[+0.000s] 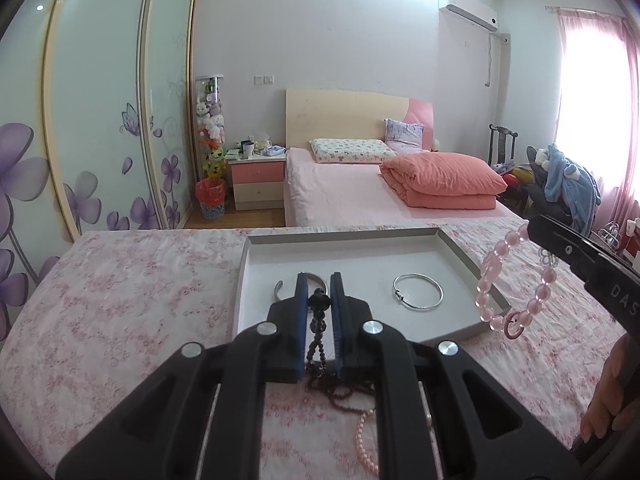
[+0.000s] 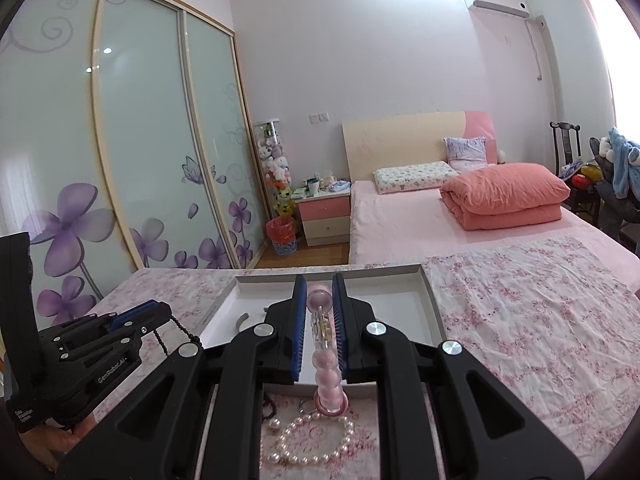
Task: Organize jewelry
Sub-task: 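Lift both bracelets over the gray tray and open both tools to release them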
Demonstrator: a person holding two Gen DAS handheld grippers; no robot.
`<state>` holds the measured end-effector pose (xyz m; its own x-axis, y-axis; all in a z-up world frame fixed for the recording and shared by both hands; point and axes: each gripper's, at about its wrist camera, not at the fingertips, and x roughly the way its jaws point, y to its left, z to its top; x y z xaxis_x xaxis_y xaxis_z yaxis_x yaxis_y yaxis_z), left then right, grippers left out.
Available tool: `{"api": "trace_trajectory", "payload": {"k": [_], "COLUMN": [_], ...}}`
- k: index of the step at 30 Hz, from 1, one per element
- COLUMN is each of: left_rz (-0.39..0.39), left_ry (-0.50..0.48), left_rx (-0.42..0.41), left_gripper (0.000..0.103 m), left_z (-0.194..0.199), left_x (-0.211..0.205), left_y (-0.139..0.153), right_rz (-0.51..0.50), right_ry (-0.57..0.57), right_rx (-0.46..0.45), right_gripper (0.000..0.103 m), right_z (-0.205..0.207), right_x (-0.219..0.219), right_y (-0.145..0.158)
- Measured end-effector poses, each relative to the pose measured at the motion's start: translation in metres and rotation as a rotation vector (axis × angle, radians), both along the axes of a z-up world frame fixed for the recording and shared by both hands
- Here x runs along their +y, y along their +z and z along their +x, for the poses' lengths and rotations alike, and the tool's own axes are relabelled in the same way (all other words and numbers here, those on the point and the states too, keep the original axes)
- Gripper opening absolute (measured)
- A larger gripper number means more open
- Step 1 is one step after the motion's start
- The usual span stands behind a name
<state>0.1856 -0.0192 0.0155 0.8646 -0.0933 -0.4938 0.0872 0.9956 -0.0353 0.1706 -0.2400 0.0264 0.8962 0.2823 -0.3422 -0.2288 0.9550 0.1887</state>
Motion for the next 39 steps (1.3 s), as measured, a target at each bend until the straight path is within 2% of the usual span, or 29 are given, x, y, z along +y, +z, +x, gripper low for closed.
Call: {"api": "trace_trajectory", "payload": {"k": [7,14,24,27,39], "left_rz": [-0.009,-0.010,-0.045,-0.047,-0.047], "left_ry": [0.017,0.012,-0.001,0.013,0.069], "left_rx": [0.043,0.047,0.107,0.113,0.087], "left_gripper": [0.012,0.012,0.014,0.016,0.020], "left_z": [0.043,0.078,0.117,0.120,0.096], "left_x": [0.001,0.001,0.001,0.006,0.023], "left_y": [-0.018,-0.027,-0.045,-0.046,-0.029], "right_rz": [-0.008,-0.021,0.000,0.001,0.007], "right_ry": [-0.008,-0.015,-0.032,-0.040,-0.060], "right_rx": [0.065,0.088,0.137,0.132,0.121], "right_gripper": [0.014,0.014,0.015,0.024,0.024], "right_z": [0.039,0.074,0.102,0.101,0.078], "right_x": [0.007,0.020,0.018,0.014,0.003], "right_y": [-0.019,-0.033,-0.047,-0.044,-0.033]}}
